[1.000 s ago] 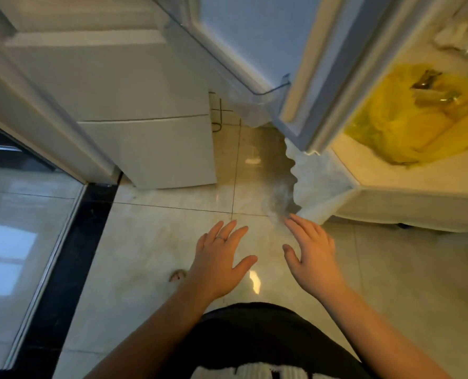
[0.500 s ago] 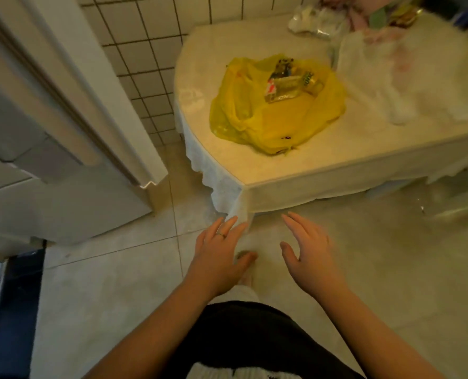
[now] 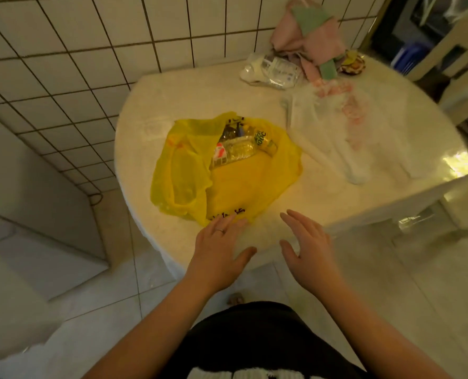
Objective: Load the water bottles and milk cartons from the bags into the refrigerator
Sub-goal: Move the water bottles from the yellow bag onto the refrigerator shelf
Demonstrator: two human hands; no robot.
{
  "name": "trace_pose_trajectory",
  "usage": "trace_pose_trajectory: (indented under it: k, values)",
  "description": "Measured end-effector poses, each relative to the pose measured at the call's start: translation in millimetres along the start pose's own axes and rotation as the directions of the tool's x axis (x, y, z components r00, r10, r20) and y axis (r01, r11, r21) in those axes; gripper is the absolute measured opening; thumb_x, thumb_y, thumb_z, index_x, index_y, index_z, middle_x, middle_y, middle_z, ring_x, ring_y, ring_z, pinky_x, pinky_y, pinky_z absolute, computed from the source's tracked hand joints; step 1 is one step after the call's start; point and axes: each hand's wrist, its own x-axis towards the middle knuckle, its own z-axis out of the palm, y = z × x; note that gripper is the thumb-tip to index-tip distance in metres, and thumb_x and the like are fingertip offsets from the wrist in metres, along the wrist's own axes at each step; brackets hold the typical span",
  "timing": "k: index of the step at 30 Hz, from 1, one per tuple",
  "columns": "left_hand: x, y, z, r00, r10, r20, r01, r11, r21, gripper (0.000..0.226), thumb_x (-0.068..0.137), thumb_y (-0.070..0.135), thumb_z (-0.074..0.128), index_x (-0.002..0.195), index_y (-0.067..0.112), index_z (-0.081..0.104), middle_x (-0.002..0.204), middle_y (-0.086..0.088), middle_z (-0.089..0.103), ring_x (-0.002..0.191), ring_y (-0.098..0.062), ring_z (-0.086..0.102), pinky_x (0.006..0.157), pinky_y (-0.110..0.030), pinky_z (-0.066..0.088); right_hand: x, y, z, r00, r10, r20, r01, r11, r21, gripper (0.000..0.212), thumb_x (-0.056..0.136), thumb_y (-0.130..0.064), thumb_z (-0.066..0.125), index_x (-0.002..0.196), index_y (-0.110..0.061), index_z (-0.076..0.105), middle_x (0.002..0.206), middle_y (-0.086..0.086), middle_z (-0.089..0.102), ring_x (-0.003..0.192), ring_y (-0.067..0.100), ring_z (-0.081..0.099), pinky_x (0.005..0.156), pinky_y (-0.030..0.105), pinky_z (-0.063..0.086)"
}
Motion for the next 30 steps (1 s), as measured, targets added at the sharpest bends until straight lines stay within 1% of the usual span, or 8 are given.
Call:
trace_pose_trajectory:
  k: [3, 9, 13, 16, 20, 25, 28, 30]
  values:
    - [31, -1, -3, 1.000, -0.031, -0.003, 0.031, 0.999, 0.011, 0.075, 0.083, 0.073, 0.028, 0.147, 0.035, 0.038, 0.158, 0.006, 0.031, 0.146, -0.023, 0.024, 0.114, -0.047, 0.028, 33, 11, -3, 1.000, 0.005, 0.010, -0.005, 1.000, 0.002, 0.054, 0.092, -0.029, 0.060, 0.144, -0.028, 0.045, 0.150, -0.006, 0.042, 0.137, 0.020, 0.037, 0.108, 0.044, 0.030]
    - [69, 3, -7, 0.994, -0.099, -0.044, 0.100, 0.995, 0.005, 0.072, 0.081, 0.068, 0.034, 0.143, 0.031, 0.045, 0.156, 0.003, 0.034, 0.144, -0.025, 0.026, 0.115, -0.048, 0.028, 90, 27, -4, 0.999, -0.024, 0.045, 0.021, 0.998, 0.056, 0.055, 0.090, -0.029, 0.060, 0.144, -0.029, 0.046, 0.149, -0.006, 0.044, 0.134, 0.022, 0.040, 0.103, 0.045, 0.033]
    - [97, 3, -10, 0.971, -0.180, -0.157, 0.187, 0.982, 0.031, 0.065, 0.082, 0.055, 0.056, 0.141, 0.029, 0.048, 0.155, -0.002, 0.036, 0.143, -0.030, 0.025, 0.115, -0.049, 0.026, 133, 34, -3, 0.991, -0.093, 0.093, 0.085, 0.993, 0.087, 0.056, 0.086, -0.036, 0.053, 0.142, -0.029, 0.048, 0.147, -0.007, 0.047, 0.131, 0.024, 0.044, 0.101, 0.047, 0.036]
    - [113, 4, -16, 0.924, -0.275, -0.266, 0.309, 0.947, 0.092, 0.065, 0.077, 0.043, 0.069, 0.138, 0.029, 0.050, 0.156, -0.004, 0.032, 0.145, -0.032, 0.018, 0.115, -0.055, 0.025, 167, 34, -2, 0.976, -0.173, 0.133, 0.158, 0.981, 0.111, 0.055, 0.087, -0.037, 0.053, 0.141, -0.029, 0.050, 0.146, -0.007, 0.047, 0.132, 0.025, 0.044, 0.104, 0.049, 0.036]
    - [132, -7, -24, 0.840, -0.429, -0.333, 0.499, 0.852, 0.162, 0.069, 0.074, 0.042, 0.075, 0.137, 0.029, 0.049, 0.159, -0.008, 0.024, 0.147, -0.036, 0.013, 0.114, -0.057, 0.021, 212, 21, 7, 0.917, -0.277, 0.286, 0.249, 0.960, 0.130, 0.053, 0.094, -0.034, 0.053, 0.146, -0.032, 0.041, 0.152, -0.009, 0.038, 0.138, 0.020, 0.034, 0.111, 0.047, 0.028]
    - [144, -36, -38, 0.769, -0.561, -0.308, 0.623, 0.766, 0.159, 0.074, 0.078, 0.043, 0.072, 0.143, 0.029, 0.041, 0.162, -0.009, 0.016, 0.147, -0.037, 0.012, 0.113, -0.054, 0.022, 271, -19, 33, 0.790, -0.466, 0.397, 0.427, 0.884, 0.189, 0.057, 0.089, -0.034, 0.051, 0.145, -0.028, 0.041, 0.149, -0.002, 0.042, 0.137, 0.024, 0.038, 0.109, 0.051, 0.035]
    - [141, -47, -44, 0.751, -0.578, -0.320, 0.645, 0.746, 0.167, 0.068, 0.080, 0.039, 0.070, 0.142, 0.027, 0.044, 0.158, -0.008, 0.028, 0.143, -0.035, 0.023, 0.109, -0.050, 0.027, 300, -47, 50, 0.739, -0.528, 0.419, 0.506, 0.845, 0.171, 0.059, 0.089, -0.028, 0.055, 0.146, -0.025, 0.040, 0.150, 0.002, 0.041, 0.135, 0.028, 0.040, 0.108, 0.050, 0.037]
    - [136, -55, -50, 0.745, -0.561, -0.361, 0.636, 0.761, 0.128, 0.060, 0.079, 0.030, 0.070, 0.135, 0.024, 0.051, 0.146, -0.007, 0.042, 0.132, -0.035, 0.037, 0.100, -0.047, 0.037, 311, -61, 60, 0.728, -0.542, 0.420, 0.536, 0.832, 0.145, 0.062, 0.089, -0.025, 0.058, 0.147, -0.024, 0.039, 0.152, 0.003, 0.039, 0.137, 0.028, 0.036, 0.109, 0.050, 0.035]
